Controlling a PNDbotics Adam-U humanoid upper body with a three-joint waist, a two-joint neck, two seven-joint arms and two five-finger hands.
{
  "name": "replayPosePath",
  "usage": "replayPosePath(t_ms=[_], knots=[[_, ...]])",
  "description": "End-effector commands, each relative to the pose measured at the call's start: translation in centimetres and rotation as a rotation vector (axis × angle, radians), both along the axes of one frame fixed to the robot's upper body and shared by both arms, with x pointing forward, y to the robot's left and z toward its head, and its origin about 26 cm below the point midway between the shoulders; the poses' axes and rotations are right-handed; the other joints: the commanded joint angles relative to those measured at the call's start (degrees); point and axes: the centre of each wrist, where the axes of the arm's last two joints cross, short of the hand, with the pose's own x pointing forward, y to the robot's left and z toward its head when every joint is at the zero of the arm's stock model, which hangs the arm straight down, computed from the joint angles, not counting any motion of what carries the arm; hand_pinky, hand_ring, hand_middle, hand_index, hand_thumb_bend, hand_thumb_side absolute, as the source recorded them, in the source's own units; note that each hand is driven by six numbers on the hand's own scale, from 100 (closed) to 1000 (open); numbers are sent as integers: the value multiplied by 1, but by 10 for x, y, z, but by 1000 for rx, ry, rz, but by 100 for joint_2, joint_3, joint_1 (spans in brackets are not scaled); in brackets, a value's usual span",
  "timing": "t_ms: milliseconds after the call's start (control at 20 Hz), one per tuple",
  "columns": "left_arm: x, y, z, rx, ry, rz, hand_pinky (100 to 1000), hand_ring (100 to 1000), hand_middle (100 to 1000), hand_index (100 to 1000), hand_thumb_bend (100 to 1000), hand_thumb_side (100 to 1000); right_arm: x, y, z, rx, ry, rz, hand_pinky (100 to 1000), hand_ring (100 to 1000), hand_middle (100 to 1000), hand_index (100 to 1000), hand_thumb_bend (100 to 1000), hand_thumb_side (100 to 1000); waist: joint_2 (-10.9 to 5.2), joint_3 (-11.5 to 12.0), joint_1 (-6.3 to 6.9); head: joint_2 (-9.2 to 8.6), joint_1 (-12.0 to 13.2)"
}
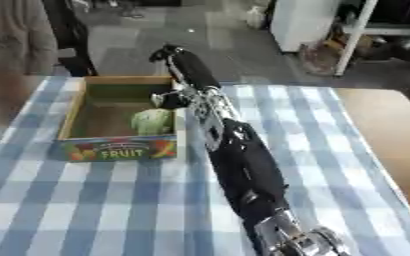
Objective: Pick up objects on the table and place them in the box.
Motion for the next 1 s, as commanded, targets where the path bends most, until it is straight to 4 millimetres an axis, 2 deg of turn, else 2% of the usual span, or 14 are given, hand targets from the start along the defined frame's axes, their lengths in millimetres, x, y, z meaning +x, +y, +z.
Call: replayPosePath(t_ms=[50, 250, 500, 1000], knots=[[-2, 3, 9, 18, -31, 12, 614, 585, 593, 654, 100, 591, -3, -31, 24, 88, -64, -16, 589, 686, 683, 755, 384, 100, -55, -26, 21, -56, 28], [-2, 4, 9, 20, -31, 20, 614, 585, 593, 653, 100, 590, -10, -64, 22, 221, -47, -45, 583, 681, 675, 753, 379, 100, -40, -46, -5, -62, 80], [-2, 5, 9, 26, -31, 25, 615, 585, 593, 653, 100, 590, -17, -92, 14, 257, -14, -81, 580, 683, 673, 751, 382, 100, -28, -80, -27, -66, 93], [-3, 5, 9, 26, -31, 33, 615, 585, 594, 653, 100, 589, -25, -115, -7, 284, 31, -125, 576, 681, 665, 749, 383, 100, -28, -72, -51, -74, 120]])
